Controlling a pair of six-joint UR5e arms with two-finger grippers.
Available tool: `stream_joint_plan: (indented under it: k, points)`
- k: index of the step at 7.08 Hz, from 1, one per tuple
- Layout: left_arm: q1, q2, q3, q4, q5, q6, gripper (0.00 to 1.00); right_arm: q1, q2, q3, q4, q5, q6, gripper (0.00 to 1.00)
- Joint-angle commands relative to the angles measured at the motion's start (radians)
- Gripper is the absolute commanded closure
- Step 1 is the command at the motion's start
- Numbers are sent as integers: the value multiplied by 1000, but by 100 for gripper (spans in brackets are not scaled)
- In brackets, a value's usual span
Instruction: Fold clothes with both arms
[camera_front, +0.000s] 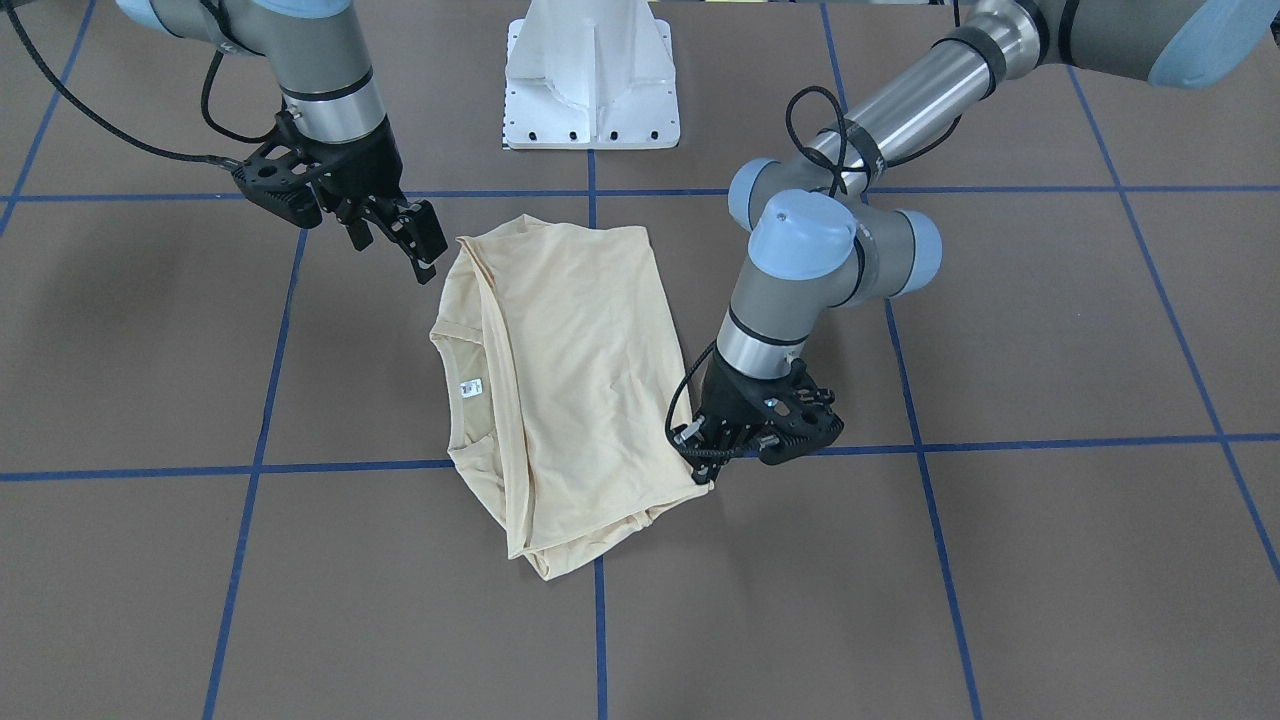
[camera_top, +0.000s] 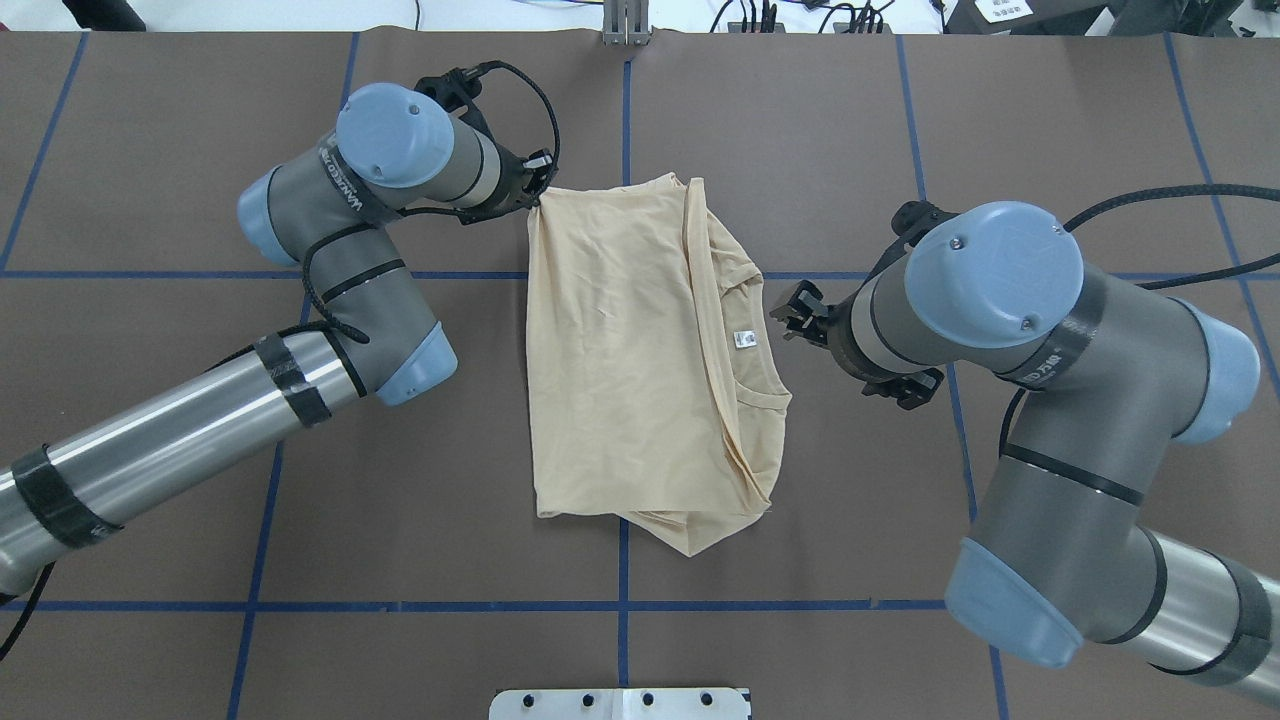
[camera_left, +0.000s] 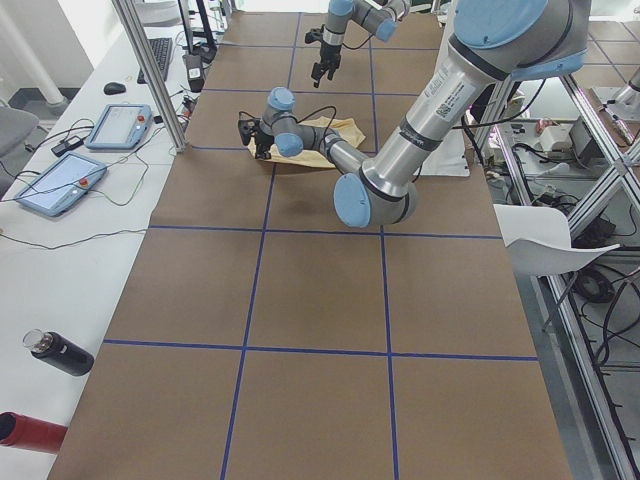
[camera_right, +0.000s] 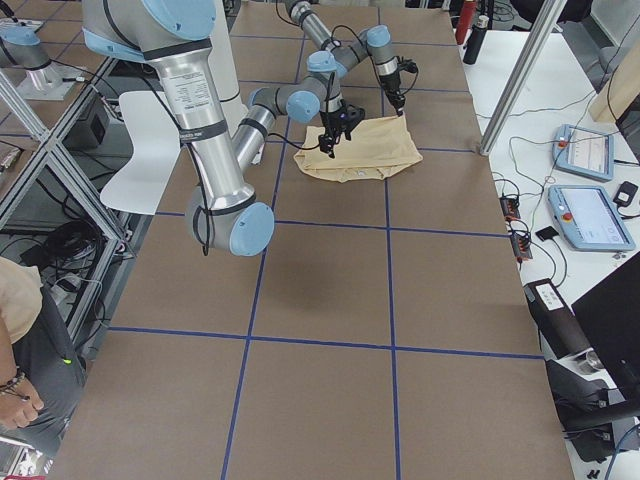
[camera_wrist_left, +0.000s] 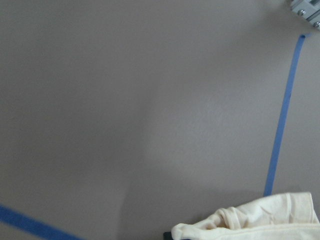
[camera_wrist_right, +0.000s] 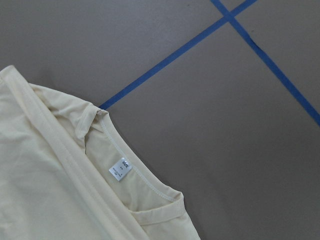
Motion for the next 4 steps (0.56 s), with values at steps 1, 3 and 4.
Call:
stream_joint_plan:
  k: [1, 3, 4]
  points:
    - [-26, -43, 91, -68, -1, 69, 54, -38, 73, -87, 79, -14, 83, 0]
    - [-32, -16, 2, -30, -22, 65, 50, -94, 107, -196, 195, -95, 176, 0]
    - [-41, 44, -107, 26, -54, 68, 50, -142, 101, -212, 209, -128, 195, 0]
